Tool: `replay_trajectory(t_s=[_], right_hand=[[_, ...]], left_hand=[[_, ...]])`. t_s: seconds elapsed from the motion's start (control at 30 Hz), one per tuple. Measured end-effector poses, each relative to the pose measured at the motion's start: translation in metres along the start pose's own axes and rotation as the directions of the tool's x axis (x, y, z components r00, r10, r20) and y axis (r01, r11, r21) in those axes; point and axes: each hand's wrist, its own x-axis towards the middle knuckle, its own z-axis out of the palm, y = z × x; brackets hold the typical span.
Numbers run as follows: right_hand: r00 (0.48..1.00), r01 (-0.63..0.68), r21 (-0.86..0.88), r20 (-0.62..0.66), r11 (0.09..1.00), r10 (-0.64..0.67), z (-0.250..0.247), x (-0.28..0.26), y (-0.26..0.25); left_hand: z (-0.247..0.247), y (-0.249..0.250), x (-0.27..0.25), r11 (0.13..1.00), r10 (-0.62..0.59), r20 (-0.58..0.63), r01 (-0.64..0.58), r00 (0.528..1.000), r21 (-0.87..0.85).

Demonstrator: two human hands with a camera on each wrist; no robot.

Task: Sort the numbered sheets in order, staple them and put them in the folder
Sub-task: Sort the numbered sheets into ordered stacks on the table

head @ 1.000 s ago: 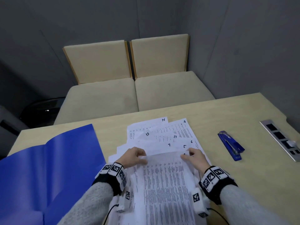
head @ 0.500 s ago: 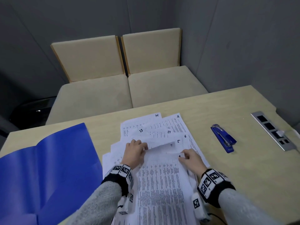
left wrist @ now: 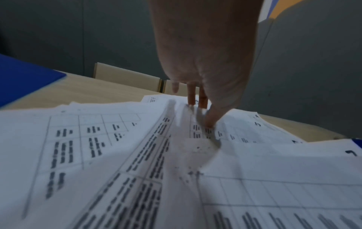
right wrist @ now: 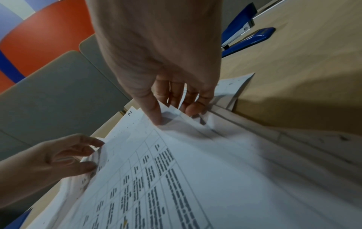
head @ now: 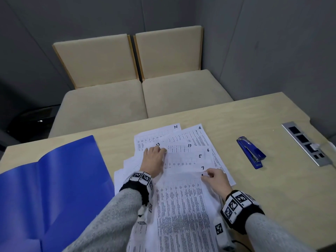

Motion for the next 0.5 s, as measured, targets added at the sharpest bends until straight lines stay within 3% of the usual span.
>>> replay_trajectory(t_s=[0.17, 0.33, 0.5], right_hand=[[0.999, 0.025, -0.051, 0.040, 0.998, -0.023, 0.000, 0.004, 0.002], [0.999, 0.044, 0.000, 0.023, 0.999, -0.044, -0.002, 0.006, 0.007], [1.000, 0.001, 0.063, 0.004, 0.998, -0.001, -0.001, 0.009, 0.012]], left_hand=[[-0.003, -0.004, -0.010, 0.986, 0.148, -0.209, -0.161, 0.967, -0.043], [0.003, 0.002, -0.026, 0.935, 0.328, -0.223, -0.349, 0.918, -0.061], [0.000, 0.011, -0.033, 0.918, 0.374, -0.209, -0.393, 0.903, -0.057]])
